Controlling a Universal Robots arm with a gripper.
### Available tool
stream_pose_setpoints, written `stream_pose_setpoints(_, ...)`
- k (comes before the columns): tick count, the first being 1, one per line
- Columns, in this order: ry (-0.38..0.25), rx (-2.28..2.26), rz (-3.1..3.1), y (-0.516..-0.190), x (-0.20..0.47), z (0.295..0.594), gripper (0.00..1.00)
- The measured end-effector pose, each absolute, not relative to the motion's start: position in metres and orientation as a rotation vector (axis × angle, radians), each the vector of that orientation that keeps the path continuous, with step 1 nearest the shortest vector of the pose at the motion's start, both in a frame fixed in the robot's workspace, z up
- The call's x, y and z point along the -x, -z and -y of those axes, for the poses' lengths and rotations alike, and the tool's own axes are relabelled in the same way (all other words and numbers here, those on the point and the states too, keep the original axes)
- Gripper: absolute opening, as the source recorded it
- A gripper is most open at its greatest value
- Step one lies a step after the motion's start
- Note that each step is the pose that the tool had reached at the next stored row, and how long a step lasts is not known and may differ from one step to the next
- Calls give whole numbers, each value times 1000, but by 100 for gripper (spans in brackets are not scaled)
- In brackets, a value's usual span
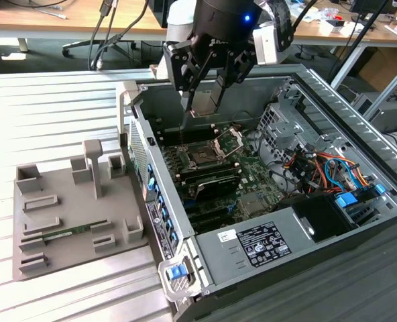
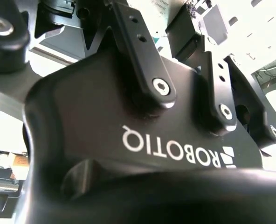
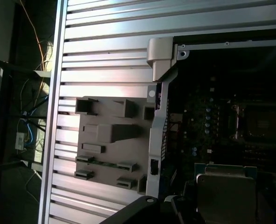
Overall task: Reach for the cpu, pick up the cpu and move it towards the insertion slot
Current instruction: 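Pick up the cpu and move it towards the insertion slot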
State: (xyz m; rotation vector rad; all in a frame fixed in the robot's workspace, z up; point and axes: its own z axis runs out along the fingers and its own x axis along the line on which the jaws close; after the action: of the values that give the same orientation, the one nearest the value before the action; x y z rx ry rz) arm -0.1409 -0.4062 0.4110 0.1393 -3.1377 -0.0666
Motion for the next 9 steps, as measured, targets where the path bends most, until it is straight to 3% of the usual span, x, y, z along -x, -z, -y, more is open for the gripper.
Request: stream_pose_setpoints(9, 67, -139, 3138, -411, 133, 406, 55)
